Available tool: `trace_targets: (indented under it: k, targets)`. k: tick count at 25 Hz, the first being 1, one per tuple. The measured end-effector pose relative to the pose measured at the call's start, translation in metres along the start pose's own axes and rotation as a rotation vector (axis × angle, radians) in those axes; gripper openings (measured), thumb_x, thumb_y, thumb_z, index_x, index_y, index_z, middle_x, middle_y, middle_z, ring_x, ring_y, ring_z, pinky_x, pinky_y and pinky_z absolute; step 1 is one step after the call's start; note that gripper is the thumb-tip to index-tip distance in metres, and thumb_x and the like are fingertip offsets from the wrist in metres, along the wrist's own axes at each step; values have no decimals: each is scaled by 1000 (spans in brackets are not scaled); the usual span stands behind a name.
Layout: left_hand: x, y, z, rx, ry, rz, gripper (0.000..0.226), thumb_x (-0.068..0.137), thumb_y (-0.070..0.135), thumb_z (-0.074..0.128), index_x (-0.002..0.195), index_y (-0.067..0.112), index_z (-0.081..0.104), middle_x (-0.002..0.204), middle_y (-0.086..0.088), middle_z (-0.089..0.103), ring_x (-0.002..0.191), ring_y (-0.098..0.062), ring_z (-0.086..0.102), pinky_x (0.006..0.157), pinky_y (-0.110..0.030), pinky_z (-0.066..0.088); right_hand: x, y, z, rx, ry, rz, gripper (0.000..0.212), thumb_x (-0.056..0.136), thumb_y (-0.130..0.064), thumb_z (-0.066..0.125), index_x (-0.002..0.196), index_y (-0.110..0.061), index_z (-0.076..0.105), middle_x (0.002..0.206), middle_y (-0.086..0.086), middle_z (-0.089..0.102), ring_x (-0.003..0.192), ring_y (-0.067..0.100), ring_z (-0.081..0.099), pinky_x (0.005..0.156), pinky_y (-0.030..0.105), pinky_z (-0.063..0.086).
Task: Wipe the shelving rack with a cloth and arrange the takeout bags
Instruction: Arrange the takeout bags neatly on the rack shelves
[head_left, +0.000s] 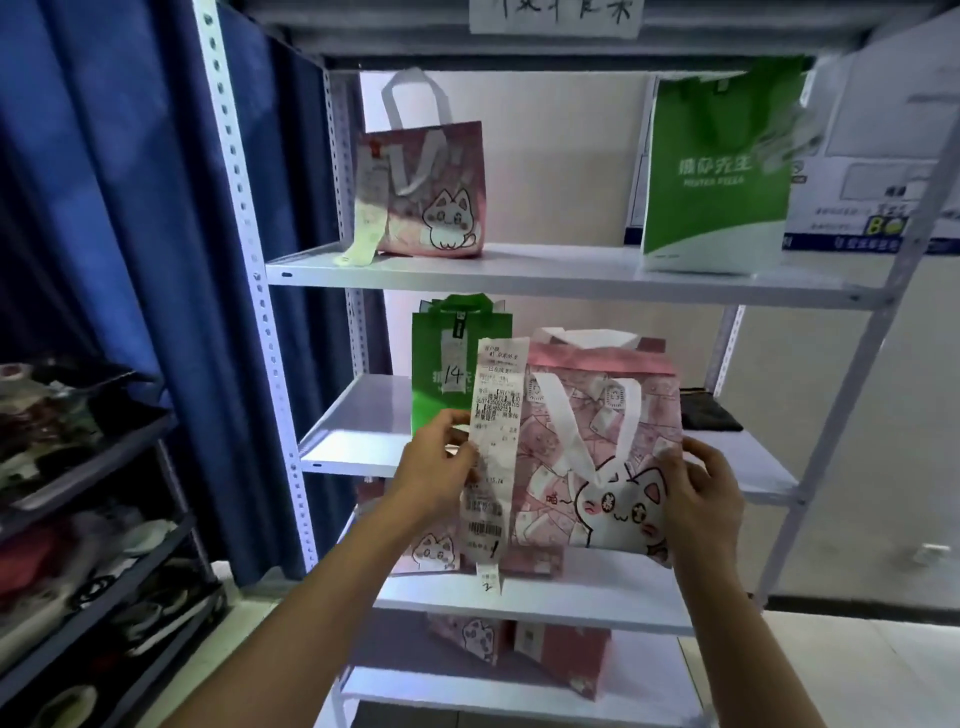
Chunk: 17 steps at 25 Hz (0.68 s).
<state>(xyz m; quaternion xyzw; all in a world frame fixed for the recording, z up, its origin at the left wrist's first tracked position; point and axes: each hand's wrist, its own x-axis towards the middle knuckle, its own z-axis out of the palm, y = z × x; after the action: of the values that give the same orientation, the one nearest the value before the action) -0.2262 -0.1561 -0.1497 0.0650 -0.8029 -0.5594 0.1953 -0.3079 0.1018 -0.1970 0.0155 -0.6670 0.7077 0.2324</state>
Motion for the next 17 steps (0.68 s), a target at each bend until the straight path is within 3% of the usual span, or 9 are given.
trace_targets:
  k: [2,4,8,12,14,17]
  targets:
    - [15,21,-10,-12,21,41,27,99,11,54,104,38,55,105,5,69,65,-4,67,58,-19,52,22,-20,16,29,-1,-42,14,100,-30,62,111,-24,66,85,-11,73,70,4,72,53,17,52]
    - [33,42,-18,-16,36,73,27,99,10,53,105,36,56,106,3,69,72,-10,67,61,-24,54,46,-43,32,64,12,-83,15,99,-28,64,112,-22,67,86,-9,74,77,10,73,62,25,56]
    - [75,91,-34,-8,75,185,23,97,15,57,107,36,57,103,5,70,80,-12,68,64,-27,59,99,-96,59,154,29,-169,7,96,-29,67,102,-32,69,80,-10,76,65,-3,70,48,13,51]
    - [111,118,-49,-11,137,257,29,96,15,59,121,31,59,101,2,70,82,-16,71,71,-34,62,134,-140,81,188,4,-192,8,92,-40,69,90,-47,67,80,-20,75,60,1,71,49,26,54]
    - [123,124,-53,-18,145,265,33,97,14,59,127,27,58,103,0,69,82,-18,72,74,-38,62,147,-150,93,212,-7,-196,6,92,-37,70,91,-42,67,76,-23,74,57,0,70,46,24,52]
    - [138,129,-62,-18,147,327,31,96,13,60,120,33,60,101,3,70,79,-14,73,72,-37,63,164,-159,112,257,-16,-203,9,94,-31,70,103,-33,68,75,-22,74,56,-1,70,39,17,48]
